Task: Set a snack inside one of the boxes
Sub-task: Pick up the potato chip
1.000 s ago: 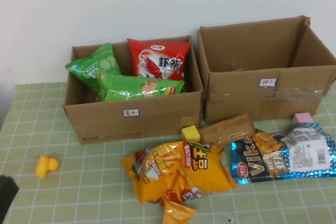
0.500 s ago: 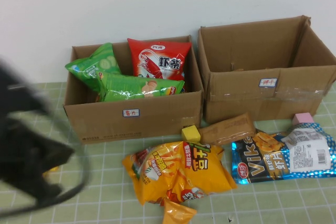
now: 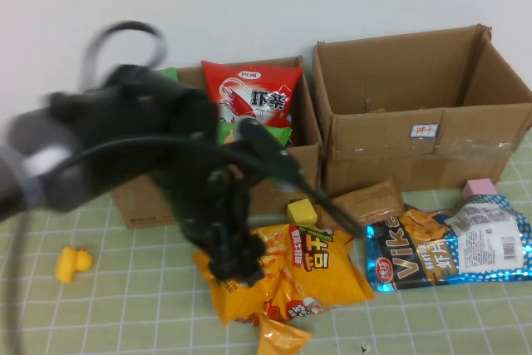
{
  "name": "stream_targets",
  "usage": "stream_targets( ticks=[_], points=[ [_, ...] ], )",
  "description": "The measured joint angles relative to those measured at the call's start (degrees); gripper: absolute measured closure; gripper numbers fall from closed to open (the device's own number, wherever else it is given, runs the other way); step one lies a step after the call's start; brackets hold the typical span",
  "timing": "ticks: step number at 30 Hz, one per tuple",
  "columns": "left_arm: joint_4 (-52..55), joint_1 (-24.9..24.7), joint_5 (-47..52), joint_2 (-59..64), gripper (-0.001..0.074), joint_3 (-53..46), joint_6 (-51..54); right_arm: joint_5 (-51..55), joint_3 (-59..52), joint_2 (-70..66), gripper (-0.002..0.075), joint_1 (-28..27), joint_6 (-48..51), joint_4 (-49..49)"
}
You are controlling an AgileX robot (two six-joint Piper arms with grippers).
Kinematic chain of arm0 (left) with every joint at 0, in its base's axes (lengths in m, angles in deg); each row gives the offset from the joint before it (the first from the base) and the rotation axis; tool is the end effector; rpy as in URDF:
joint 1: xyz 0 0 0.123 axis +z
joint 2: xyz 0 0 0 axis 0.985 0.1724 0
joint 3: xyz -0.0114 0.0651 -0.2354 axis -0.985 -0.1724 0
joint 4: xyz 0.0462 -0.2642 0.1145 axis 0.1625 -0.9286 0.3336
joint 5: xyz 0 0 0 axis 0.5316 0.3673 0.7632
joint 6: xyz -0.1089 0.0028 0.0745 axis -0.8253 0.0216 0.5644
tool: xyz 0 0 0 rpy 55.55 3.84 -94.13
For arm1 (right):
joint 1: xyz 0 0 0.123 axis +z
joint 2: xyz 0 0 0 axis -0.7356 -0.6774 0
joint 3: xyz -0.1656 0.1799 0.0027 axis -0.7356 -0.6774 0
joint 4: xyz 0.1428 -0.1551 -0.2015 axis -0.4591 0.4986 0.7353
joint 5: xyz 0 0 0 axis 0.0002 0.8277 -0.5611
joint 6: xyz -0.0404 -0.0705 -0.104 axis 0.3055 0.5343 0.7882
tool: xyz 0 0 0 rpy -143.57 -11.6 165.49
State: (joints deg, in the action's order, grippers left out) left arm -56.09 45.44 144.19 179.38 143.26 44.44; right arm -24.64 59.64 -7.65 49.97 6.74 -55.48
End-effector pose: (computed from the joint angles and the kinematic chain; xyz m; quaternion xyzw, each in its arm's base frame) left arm 0.3160 -0.2230 0.1675 0.4267 0.8918 -0.0383 0.1456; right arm 0.1734 0.0076 0.1642 -0.0309 0.7970 0.0025 0.6031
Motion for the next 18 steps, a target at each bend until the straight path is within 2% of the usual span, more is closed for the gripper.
stream_targets(
  ticks=[1,3,5,11,18],
  points=[
    [0.00,-0.16,0.26,2.15,0.0221,1.49,-0.29,0.00,0.00,0.00,0.0728,0.00,0.00,0.00],
    [0.11,-0.42,0.39,5.70,0.0129,4.05,-0.51,0.00,0.00,0.00,0.0728,0.00,0.00,0.00],
    [0.38,-0.41,0.39,8.78,0.0083,6.34,-0.64,0.00,0.00,0.00,0.0728,0.00,0.00,0.00],
    [2.81,-0.41,-0.10,16.35,0.0054,12.11,-0.64,0.00,0.00,0.00,0.0728,0.00,0.00,0.00],
    [4.21,-0.41,-5.90,21.50,0.0052,13.83,-0.45,0.00,0.00,0.00,0.0728,0.00,0.00,0.00]
  ],
)
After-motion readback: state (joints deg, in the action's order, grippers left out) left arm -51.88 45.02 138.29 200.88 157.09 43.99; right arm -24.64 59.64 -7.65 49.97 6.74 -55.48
